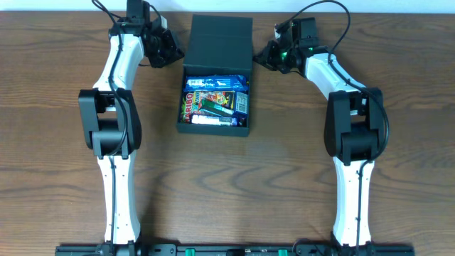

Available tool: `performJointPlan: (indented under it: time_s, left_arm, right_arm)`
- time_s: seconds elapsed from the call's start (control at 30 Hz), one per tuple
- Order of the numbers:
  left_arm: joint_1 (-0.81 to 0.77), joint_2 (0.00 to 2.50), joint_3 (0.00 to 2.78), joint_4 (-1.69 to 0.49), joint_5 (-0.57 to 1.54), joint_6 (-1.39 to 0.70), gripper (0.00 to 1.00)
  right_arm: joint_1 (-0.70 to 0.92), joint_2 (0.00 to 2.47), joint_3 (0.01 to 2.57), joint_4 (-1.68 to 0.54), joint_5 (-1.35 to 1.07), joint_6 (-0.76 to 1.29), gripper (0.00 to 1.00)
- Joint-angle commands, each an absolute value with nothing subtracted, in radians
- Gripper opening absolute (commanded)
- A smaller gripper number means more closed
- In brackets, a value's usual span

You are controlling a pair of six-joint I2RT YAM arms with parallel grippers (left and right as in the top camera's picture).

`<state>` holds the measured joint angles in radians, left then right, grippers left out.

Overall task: Pack container
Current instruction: 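Raise both grippers to the box lid's back edge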

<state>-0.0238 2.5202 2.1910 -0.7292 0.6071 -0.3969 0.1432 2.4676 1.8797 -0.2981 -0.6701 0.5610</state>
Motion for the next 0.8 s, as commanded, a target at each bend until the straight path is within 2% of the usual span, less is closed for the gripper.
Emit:
performJointPlan:
  time_s: [0.0, 0.27, 0.43, 0.77]
  left_arm:
    - [-0.030, 2.538, 2.215, -0.729, 0.630, -0.405, 0.06]
    - [-0.033, 2.544, 2.215, -0.728, 0.676, -0.398, 0.06]
    - [-0.020, 2.541, 2.220, -0.734, 0.759, -0.325, 0.06]
    - [0.055, 2.537, 2.430, -0.934, 0.787, -0.142, 0.05]
  right_arm:
    - [0.137, 2.506, 1.884, -0.278, -0.751, 0.599, 0.01]
    - [0.139, 2.514, 1.884, -0.174, -0.888, 0.598, 0.02]
    - [0.134, 2.514, 1.884, -0.110, -1.011, 0.575, 0.02]
    - [0.124, 2.511, 1.948, -0.041, -1.193, 0.567, 0.02]
